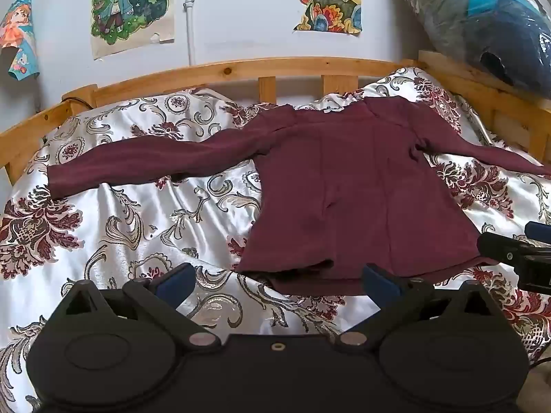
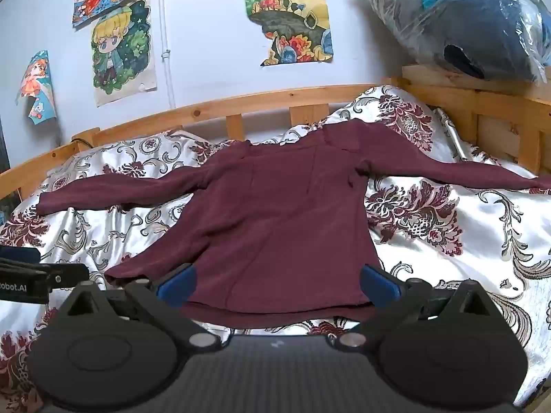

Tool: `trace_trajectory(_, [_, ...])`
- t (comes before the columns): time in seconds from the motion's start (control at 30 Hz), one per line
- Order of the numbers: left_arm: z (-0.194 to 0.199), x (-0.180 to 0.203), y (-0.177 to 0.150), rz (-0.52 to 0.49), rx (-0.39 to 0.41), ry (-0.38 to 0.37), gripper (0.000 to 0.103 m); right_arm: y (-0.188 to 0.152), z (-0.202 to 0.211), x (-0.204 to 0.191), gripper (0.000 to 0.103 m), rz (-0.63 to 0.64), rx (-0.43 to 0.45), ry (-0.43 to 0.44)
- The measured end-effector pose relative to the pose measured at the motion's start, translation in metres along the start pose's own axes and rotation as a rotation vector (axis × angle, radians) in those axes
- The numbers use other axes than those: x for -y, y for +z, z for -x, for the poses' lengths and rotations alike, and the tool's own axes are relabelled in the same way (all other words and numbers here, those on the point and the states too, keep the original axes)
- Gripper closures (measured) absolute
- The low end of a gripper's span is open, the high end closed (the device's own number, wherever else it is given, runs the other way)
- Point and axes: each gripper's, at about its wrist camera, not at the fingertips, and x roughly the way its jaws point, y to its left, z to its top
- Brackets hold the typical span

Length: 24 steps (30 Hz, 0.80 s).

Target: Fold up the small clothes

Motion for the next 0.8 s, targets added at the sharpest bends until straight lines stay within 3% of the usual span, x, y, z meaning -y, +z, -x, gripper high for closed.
trace_trajectory(0.8, [-0.0011, -0.0018, -0.0006, -0.001, -0.006, 0.0, 0.001, 0.0007, 0.0006, 0.0004, 0.0, -0.014, 0.0, -0.007])
